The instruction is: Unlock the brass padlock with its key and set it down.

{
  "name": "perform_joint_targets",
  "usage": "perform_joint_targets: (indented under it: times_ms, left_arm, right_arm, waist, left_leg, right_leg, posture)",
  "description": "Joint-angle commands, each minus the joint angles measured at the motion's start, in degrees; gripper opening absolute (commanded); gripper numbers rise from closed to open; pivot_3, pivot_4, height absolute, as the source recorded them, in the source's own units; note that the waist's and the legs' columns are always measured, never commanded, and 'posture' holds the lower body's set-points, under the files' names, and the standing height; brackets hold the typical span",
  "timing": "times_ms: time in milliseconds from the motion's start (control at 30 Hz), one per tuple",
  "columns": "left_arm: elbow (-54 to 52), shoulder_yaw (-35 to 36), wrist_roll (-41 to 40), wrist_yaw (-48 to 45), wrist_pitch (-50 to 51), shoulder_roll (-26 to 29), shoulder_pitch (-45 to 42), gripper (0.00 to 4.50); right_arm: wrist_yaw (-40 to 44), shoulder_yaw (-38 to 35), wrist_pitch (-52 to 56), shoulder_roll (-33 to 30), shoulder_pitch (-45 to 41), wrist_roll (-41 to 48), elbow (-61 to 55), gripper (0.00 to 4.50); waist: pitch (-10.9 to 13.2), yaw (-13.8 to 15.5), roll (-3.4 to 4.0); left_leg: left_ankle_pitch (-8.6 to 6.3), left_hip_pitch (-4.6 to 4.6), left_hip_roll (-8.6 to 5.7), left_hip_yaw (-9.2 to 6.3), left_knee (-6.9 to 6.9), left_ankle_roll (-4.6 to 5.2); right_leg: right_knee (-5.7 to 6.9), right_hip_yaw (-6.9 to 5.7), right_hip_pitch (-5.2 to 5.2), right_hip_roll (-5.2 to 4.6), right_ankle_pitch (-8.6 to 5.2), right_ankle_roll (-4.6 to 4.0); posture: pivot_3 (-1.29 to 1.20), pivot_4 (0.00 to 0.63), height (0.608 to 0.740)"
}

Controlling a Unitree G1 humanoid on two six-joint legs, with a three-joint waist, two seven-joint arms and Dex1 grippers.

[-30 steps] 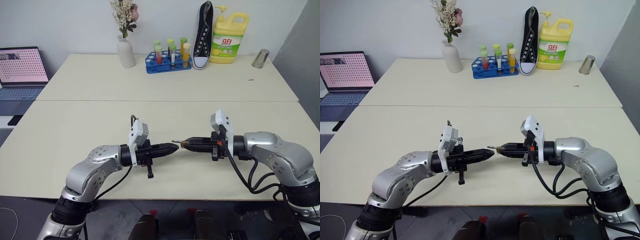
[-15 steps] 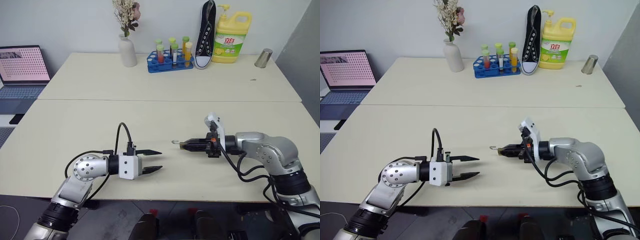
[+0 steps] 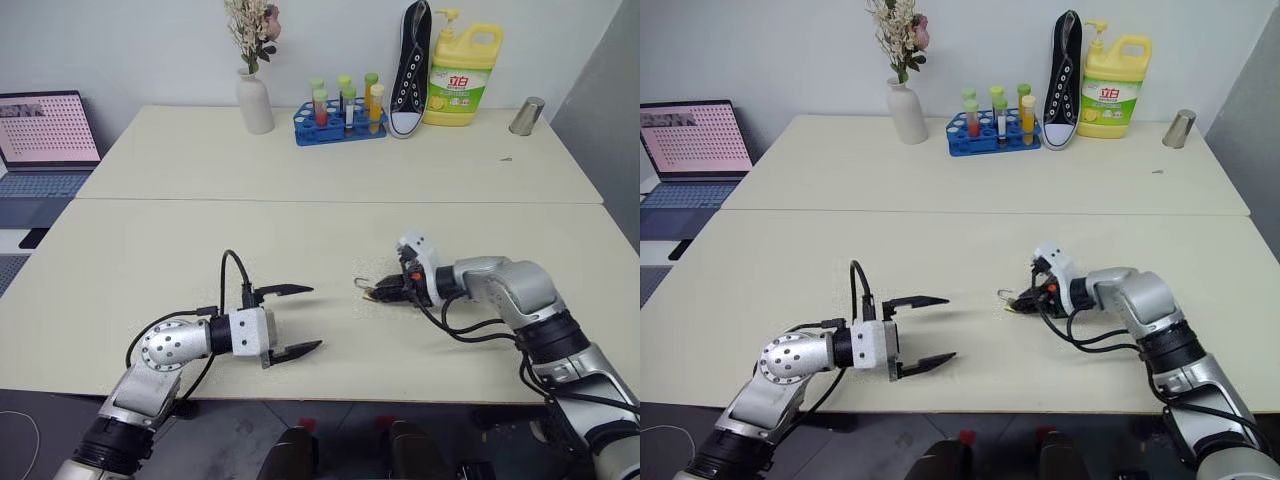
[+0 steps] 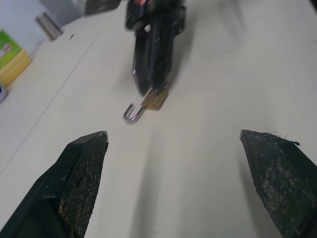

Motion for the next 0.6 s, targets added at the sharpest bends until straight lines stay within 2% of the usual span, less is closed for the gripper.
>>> perform_joint_targets:
  times_ms: [33, 133, 167, 367, 500, 600]
  left_arm:
    - [-3.78, 2.66, -4.91, 2.05, 10.86, 0.02, -1.26, 4.5]
    - [-5.17, 3.54, -5.65, 3.2, 17.57, 0.56, -2.77, 4.5]
    - [-5.74, 3.79, -5.82, 3.11, 19.25, 1.0, -3.26, 4.5]
    - [-8.68, 4.24, -6.04, -0.12, 23.84, 4.12, -4.26, 4.5]
    - [-9.06, 4.69, -6.63, -1.6, 24.31, 4.39, -5.04, 4.5]
    - [-7.83, 4.39, -6.71, -3.35, 23.64, 4.43, -5.93, 4.5]
  right_arm:
    - [1.65, -3.34, -3.66, -4.5, 2.12, -1.46, -6.03, 3.27]
    - [1.82, -6.05, -5.83, -7.19, 5.67, -1.43, -12.1, 4.31]
    - [2.12, -7.37, -6.83, -8.2, 7.51, -1.05, -15.38, 4.45]
    - [4.48, -14.04, -10.6, -13.93, 18.3, 1.44, -31.87, 4.45]
    - [3.4, -17.55, -10.17, -15.03, 21.96, 3.16, -36.97, 4.45]
    - [2.76, -17.35, -10.82, -15.69, 23.78, 2.3, -38.86, 4.45]
  waist:
    - [0.0, 0.01, 0.0]
    - [0.01, -0.07, -0.01]
    - [0.01, -0.07, -0.01]
    - [0.01, -0.11, -0.01]
    - [0.01, -0.03, -0.02]
    - [0.01, -0.03, -0.02]
  left_leg:
    - [0.0, 0.0, 0.0, 0.0, 0.0, 0.0]
    - [0.0, 0.0, -0.01, 0.0, -0.01, 0.0]
    - [0.0, -0.01, 0.0, -0.01, -0.01, 0.0]
    - [0.0, 0.01, 0.04, 0.01, -0.02, 0.0]
    - [0.0, 0.02, 0.05, 0.03, 0.0, 0.0]
    - [0.0, 0.02, 0.07, 0.01, 0.0, 0.0]
  right_leg:
    - [0.0, -0.02, 0.0, 0.0, 0.0, 0.0]
    - [-0.01, -0.04, 0.0, 0.04, 0.0, 0.01]
    - [-0.01, -0.04, 0.0, 0.05, 0.0, 0.01]
    - [0.0, -0.03, 0.02, 0.09, -0.01, 0.01]
    - [-0.05, 0.0, 0.07, 0.07, -0.01, 0.01]
    - [-0.04, -0.02, 0.07, 0.08, -0.01, 0.01]
  posture:
    - [0.0, 0.15, 0.74]
    - [0.0, 0.15, 0.74]
    - [0.0, 0.15, 0.74]
    - [0.0, 0.15, 0.74]
    - [0.0, 0.15, 0.74]
    - [0.0, 0.15, 0.74]
